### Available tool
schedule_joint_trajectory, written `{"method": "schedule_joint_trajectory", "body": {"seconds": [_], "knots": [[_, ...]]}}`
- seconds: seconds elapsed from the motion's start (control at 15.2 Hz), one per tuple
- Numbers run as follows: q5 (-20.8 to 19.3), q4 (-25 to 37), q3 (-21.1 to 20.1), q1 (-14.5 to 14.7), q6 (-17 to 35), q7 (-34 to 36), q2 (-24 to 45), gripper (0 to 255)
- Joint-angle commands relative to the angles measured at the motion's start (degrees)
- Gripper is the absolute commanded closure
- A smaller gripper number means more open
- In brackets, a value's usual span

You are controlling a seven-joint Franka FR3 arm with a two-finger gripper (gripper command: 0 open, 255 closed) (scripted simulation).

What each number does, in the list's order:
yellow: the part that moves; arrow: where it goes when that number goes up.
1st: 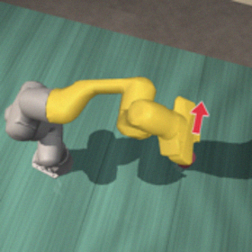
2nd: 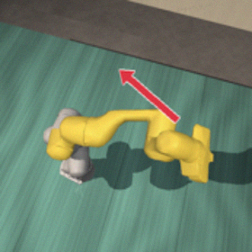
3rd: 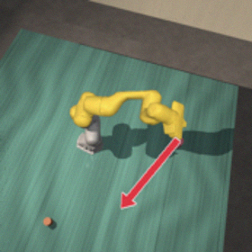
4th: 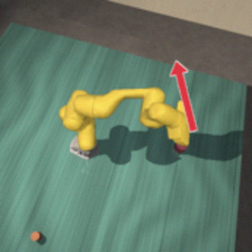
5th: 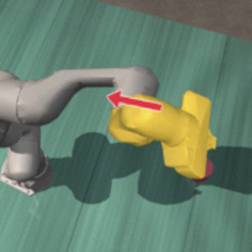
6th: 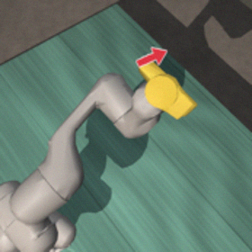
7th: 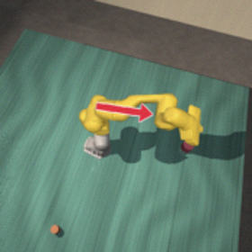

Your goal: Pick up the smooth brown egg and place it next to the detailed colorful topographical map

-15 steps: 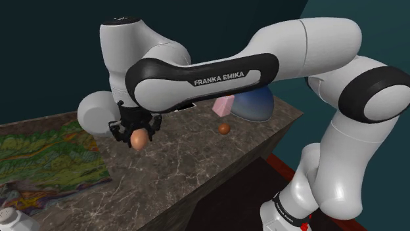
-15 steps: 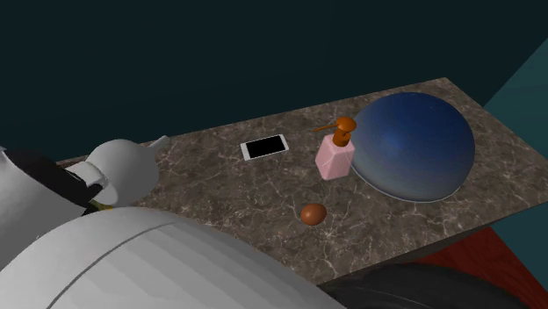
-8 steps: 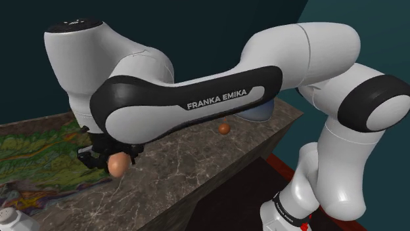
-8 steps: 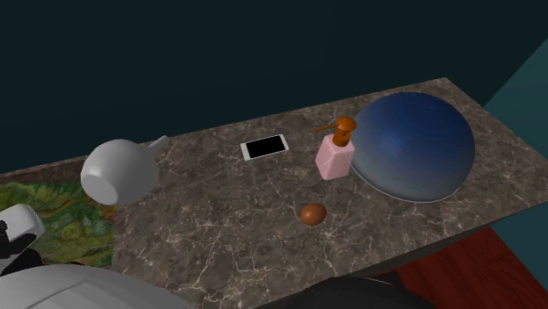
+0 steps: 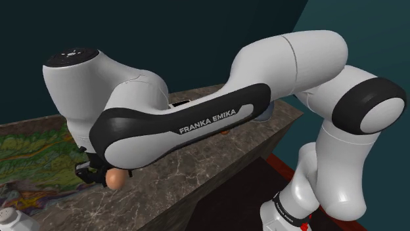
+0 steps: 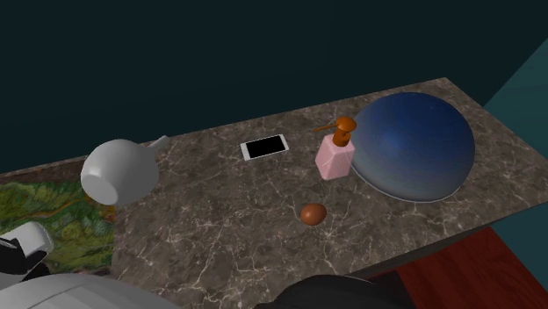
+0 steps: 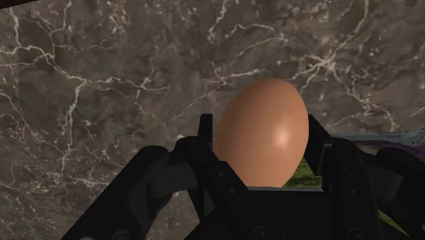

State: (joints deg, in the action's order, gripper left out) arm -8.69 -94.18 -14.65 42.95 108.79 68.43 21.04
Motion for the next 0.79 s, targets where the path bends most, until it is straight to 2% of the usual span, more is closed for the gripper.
{"method": "schedule_joint_trajectory", "body": {"seconds": [0.0, 0.73], "knots": [[-0.2, -0.6, 0.1, 0.0, 1.2, 0.2, 0.5, 255], [-1.4, -4.5, 0.6, 0.2, 8.2, 1.2, 3.8, 255]]}}
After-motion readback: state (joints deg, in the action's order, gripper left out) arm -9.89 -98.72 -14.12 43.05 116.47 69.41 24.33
